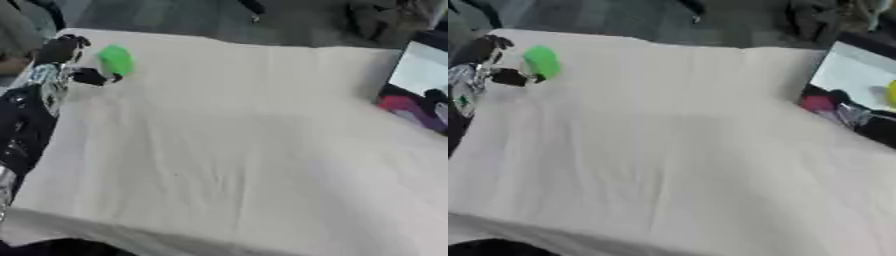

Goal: Pick up the objects with one hand, pass them to the other hand, and then place them into the box on the other side of the table.

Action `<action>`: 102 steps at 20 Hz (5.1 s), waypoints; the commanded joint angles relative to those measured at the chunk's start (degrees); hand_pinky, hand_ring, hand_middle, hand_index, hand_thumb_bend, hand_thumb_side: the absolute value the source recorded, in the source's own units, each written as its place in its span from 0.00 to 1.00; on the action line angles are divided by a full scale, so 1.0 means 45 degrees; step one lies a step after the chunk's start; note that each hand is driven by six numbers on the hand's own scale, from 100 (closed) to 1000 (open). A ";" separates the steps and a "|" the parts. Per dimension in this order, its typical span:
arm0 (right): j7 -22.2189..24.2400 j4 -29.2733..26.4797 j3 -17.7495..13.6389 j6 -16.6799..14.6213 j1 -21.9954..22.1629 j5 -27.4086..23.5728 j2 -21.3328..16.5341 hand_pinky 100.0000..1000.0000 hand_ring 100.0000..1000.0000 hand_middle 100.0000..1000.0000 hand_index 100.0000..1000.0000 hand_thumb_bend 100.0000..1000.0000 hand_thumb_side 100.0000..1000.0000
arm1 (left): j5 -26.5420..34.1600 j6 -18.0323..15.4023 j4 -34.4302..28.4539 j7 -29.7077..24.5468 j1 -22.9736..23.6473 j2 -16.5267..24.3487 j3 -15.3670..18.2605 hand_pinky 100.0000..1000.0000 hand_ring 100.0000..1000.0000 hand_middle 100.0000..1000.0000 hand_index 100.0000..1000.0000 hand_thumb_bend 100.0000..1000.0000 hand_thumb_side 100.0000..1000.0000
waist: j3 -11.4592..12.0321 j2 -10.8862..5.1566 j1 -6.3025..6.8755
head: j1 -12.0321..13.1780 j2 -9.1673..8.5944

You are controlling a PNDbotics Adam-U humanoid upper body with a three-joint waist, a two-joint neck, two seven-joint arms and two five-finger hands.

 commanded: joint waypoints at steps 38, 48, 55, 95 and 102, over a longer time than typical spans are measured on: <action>0.0104 -0.0384 0.0425 -0.0212 -0.0308 -0.0580 -0.0243 0.77 0.75 0.72 0.95 0.33 0.31 | 0.6651 -0.1444 -0.2367 0.1869 0.0384 0.0981 -0.0222 0.61 0.39 0.36 0.48 0.00 0.05 | 0.0284 -0.0169 -0.0051 | -0.0472 -0.0192; 0.1370 -0.0839 0.2777 -0.2009 -0.2123 -0.1618 0.0170 0.78 0.77 0.76 0.95 0.46 0.40 | 0.8684 -0.3468 -0.5668 -0.0155 0.1443 -0.0416 -0.2643 0.62 0.39 0.37 0.49 0.00 0.12 | 0.1039 -0.1308 0.0063 | -0.2803 0.0219; 0.2618 -0.0918 0.4132 -0.3374 -0.3668 -0.1801 0.1066 0.82 0.83 0.83 0.95 0.50 0.41 | 1.0094 -0.4843 -0.7989 -0.1583 0.1767 -0.1592 -0.4960 0.63 0.41 0.38 0.50 0.00 0.16 | 0.1142 -0.1275 0.0272 | -0.3457 0.0219; 0.4362 0.1405 0.4861 -0.2745 -0.3953 -0.0798 0.1242 0.81 0.79 0.80 0.96 0.41 0.52 | 1.4176 -0.0137 -1.2710 -0.9669 0.0879 -0.2230 -0.6860 0.63 0.40 0.38 0.50 0.00 0.16 | 0.1922 -0.1054 0.0239 | -0.4260 0.0219; 0.4221 0.1498 0.4773 -0.2360 -0.3854 -0.0583 0.1194 0.57 0.54 0.46 0.82 0.10 0.44 | 1.4337 -0.0104 -1.2729 -0.9691 0.0894 -0.2230 -0.6816 0.63 0.40 0.38 0.50 0.00 0.16 | 0.1938 -0.1055 0.0208 | -0.4273 0.0219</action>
